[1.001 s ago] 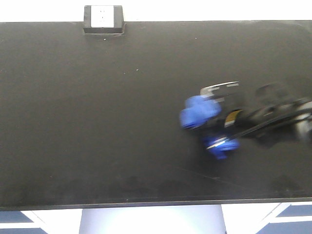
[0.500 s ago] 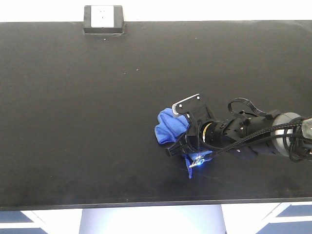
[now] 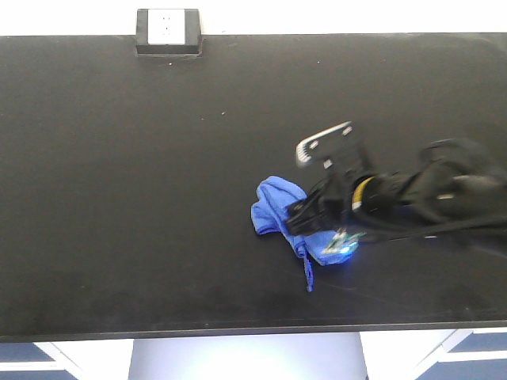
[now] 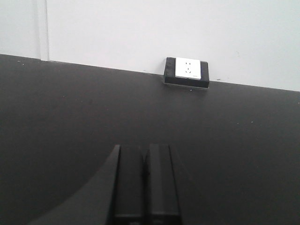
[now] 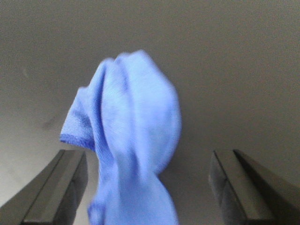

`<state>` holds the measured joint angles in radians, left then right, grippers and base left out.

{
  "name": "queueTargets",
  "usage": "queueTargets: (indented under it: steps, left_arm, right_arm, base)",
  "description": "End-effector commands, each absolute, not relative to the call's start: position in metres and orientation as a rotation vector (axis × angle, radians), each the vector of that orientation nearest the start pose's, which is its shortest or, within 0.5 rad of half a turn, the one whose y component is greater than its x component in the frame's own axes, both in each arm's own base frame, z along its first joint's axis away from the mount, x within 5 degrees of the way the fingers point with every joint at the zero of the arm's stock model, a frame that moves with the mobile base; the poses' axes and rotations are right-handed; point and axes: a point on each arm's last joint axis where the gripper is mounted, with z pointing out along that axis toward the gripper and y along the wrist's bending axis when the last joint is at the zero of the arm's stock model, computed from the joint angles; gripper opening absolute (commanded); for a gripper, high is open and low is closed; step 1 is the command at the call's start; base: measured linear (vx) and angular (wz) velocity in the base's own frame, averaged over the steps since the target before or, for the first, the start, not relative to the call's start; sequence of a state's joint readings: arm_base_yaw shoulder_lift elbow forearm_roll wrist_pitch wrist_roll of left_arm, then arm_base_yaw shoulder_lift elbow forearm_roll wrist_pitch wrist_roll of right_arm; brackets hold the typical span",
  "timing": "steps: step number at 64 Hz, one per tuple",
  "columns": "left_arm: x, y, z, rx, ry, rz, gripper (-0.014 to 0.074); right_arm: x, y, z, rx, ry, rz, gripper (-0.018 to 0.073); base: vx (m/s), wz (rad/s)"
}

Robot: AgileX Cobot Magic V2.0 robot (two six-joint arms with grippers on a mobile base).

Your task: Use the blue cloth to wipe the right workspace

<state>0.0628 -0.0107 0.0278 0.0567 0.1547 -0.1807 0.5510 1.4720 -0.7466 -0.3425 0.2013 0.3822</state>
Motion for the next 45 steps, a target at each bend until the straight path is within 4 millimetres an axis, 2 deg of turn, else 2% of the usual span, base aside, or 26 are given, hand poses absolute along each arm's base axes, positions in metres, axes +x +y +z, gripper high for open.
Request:
queueTargets:
  steps: [1,10,20,31,45]
  left_arm:
    - [0.057,0.004,0.188,-0.161,1.588,-0.059,-0.0006]
    - [0.057,0.004,0.188,-0.161,1.588,-0.059,-0.0006]
    - [0.057,0.004,0.188,-0.161,1.588,-0.059,-0.0006]
    - [0.057,0.004,0.188,-0.161,1.588,-0.059,-0.0006]
    - [0.057,0.004,0.188,-0.161,1.588,-0.059,-0.0006]
  right_arm:
    - [0.236,0.135,0.251,-0.542,2.228,0.206,0.0567]
    - [0.217,0.122,0.286,-0.499,2.132,0.223,0.0542]
    - [0.200,0.112,0.312,-0.467,2.033,0.253,0.0519]
    - [0.190,0.105,0.325,-0.449,1.974,0.270,0.0498]
    - [0.186,0.102,0.328,-0.460,1.969,0.245,0.0460]
  base:
    - [0.00,0.00]
    - [0.00,0.00]
    - [0.00,0.00]
    - [0.00,0.00]
    - [0.00,0.00]
